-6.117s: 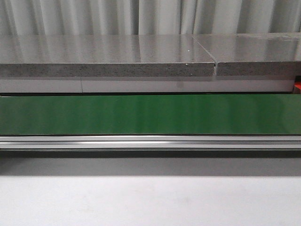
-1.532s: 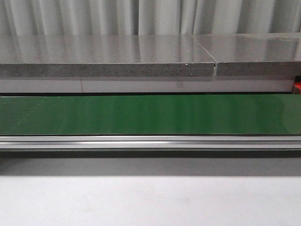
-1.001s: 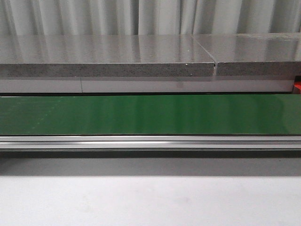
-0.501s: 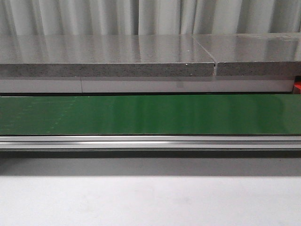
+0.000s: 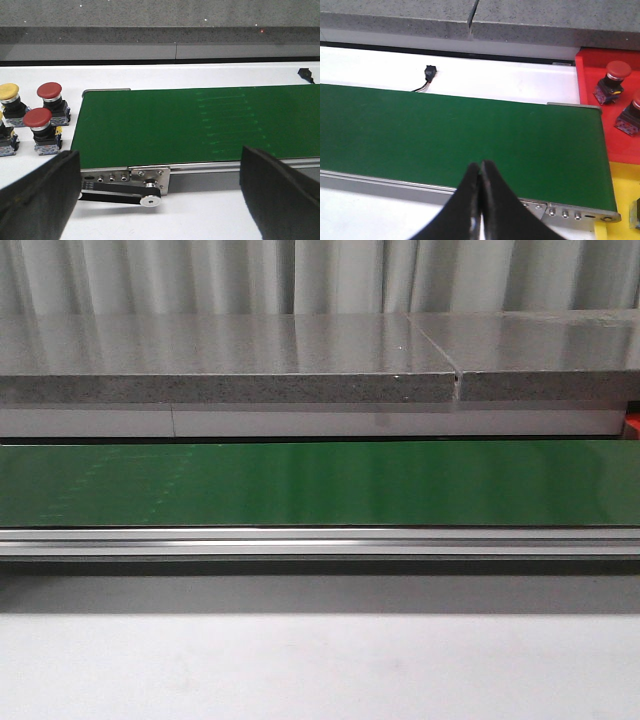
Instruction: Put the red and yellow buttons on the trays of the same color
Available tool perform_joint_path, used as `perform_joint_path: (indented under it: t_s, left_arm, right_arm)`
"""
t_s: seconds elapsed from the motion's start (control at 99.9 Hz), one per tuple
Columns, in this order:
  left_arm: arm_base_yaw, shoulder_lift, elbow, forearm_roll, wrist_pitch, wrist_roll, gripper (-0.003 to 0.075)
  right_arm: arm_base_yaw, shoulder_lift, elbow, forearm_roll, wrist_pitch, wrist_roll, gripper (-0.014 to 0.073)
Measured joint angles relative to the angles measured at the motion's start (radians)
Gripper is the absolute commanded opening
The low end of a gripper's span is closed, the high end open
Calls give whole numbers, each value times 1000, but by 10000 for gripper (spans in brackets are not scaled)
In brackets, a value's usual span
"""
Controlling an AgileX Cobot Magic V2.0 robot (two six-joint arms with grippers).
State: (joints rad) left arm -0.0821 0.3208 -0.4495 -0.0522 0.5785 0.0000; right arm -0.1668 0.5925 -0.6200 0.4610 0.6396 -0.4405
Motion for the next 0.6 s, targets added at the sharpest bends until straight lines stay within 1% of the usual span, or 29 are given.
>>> perform_joint_path:
  t_s: [0.08, 0.2, 0.3, 0.601]
  left_arm:
    - [6, 11, -25, 40, 2, -59, 636]
    - [40, 80, -100, 165, 17, -240, 636]
    - [76, 171, -180, 237, 26, -348, 636]
    - [164, 549, -394, 264, 26, -444, 627]
  right_arm:
    - [0, 0, 0, 0, 0, 0, -66]
    - [0, 0, 0, 0, 0, 0, -66]
    - [0, 0, 0, 0, 0, 0, -66]
    - [0, 0, 0, 0, 0, 0, -66]
